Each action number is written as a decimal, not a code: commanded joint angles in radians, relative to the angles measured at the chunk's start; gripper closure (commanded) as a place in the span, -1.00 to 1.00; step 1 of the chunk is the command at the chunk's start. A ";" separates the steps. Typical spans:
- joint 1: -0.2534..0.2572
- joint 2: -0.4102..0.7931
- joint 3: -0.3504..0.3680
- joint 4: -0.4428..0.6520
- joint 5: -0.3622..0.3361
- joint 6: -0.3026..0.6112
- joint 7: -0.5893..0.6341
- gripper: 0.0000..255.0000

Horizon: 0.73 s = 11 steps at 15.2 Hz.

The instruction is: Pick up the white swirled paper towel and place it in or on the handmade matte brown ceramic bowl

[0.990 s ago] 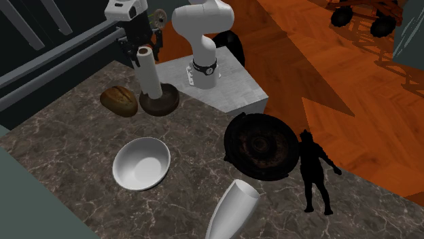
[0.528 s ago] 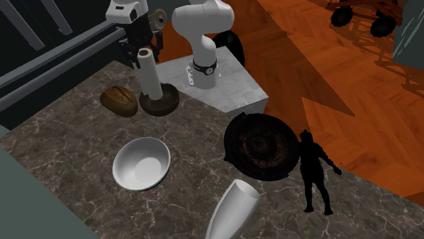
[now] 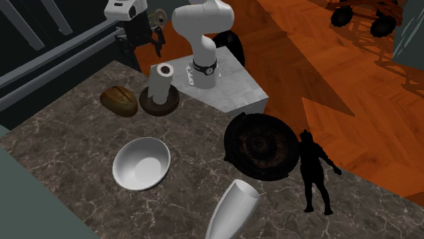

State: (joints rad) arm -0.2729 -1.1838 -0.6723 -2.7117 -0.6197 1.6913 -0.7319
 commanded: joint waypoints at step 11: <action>0.019 0.004 0.066 0.095 0.061 -0.092 -0.009 -1.00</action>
